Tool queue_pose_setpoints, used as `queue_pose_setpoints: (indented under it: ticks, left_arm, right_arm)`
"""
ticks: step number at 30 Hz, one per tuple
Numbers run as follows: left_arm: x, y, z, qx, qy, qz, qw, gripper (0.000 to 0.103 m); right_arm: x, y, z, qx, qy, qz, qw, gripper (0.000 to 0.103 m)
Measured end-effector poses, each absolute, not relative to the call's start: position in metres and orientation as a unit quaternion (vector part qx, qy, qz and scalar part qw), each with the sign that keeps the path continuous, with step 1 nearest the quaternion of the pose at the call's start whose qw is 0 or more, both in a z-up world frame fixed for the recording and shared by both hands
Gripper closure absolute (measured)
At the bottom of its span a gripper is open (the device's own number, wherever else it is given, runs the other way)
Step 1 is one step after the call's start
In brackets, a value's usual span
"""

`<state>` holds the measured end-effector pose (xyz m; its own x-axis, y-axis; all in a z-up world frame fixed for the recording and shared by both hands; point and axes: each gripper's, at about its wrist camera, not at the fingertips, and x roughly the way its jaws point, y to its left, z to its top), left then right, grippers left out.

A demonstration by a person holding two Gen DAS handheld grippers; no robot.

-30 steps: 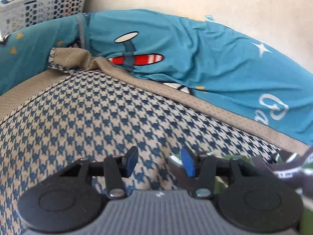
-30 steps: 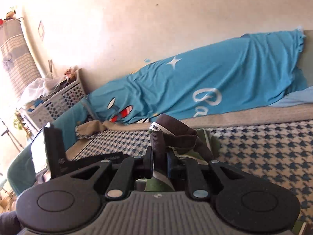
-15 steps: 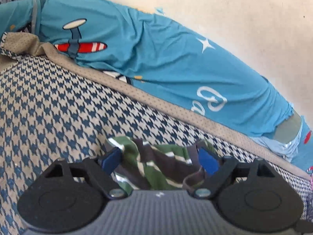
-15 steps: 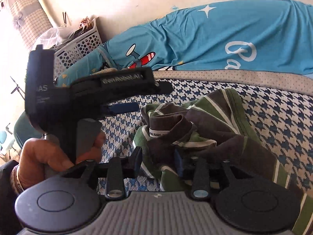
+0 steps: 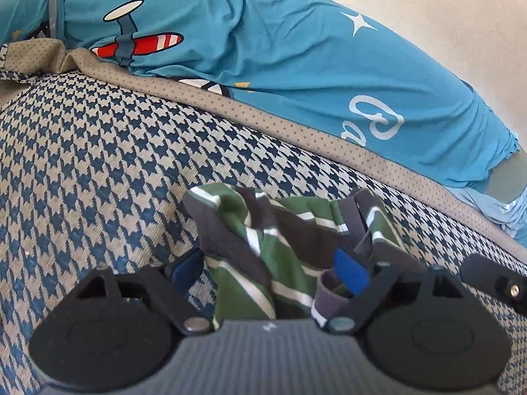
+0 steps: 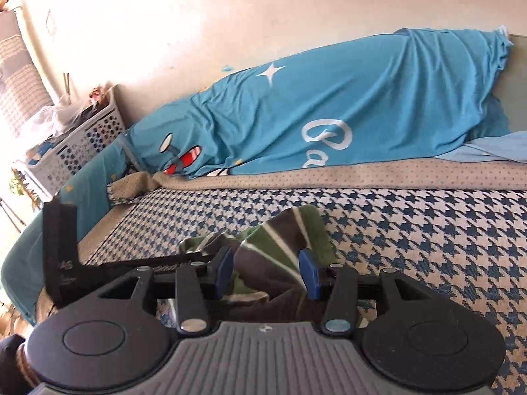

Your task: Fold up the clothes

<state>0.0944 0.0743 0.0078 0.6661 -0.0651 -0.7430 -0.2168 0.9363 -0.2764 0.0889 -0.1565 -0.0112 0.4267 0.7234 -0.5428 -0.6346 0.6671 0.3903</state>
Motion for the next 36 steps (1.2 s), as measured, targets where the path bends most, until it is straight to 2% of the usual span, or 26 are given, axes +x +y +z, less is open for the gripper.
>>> queue_pose_setpoints:
  ticks: [7,13,14,16,19,22,26,36]
  left_arm:
    - [0.092,0.076,0.002,-0.158,0.421,0.045,0.892,0.017]
    - [0.092,0.073,-0.002,-0.14,0.427,0.046,0.892,0.017]
    - [0.091,0.072,-0.002,-0.139,0.426,0.046,0.893,0.017]
    - [0.091,0.073,-0.001,-0.145,0.426,0.045,0.892,0.017]
    - [0.09,0.074,0.0,-0.153,0.423,0.043,0.892,0.017]
    - [0.087,0.075,0.007,-0.162,0.405,0.046,0.899,0.016]
    - [0.084,0.075,0.017,-0.174,0.381,0.05,0.907,0.005]
    - [0.079,0.07,0.039,-0.191,0.337,0.051,0.92,0.0]
  right_arm:
    - [0.114,-0.14,-0.044,0.118,0.394,0.372,0.832,0.059]
    - [0.109,-0.121,-0.062,0.096,0.401,0.369,0.833,0.059]
    - [0.107,-0.119,-0.064,0.09,0.399,0.37,0.834,0.06]
    - [0.104,-0.118,-0.065,0.087,0.394,0.374,0.835,0.081]
    - [0.102,-0.12,-0.062,0.087,0.388,0.375,0.837,0.091]
    - [0.1,-0.125,-0.055,0.088,0.376,0.362,0.848,0.094]
    - [0.1,-0.141,-0.037,0.103,0.345,0.338,0.87,0.094]
    - [0.108,-0.219,0.017,0.141,0.253,0.204,0.935,0.096]
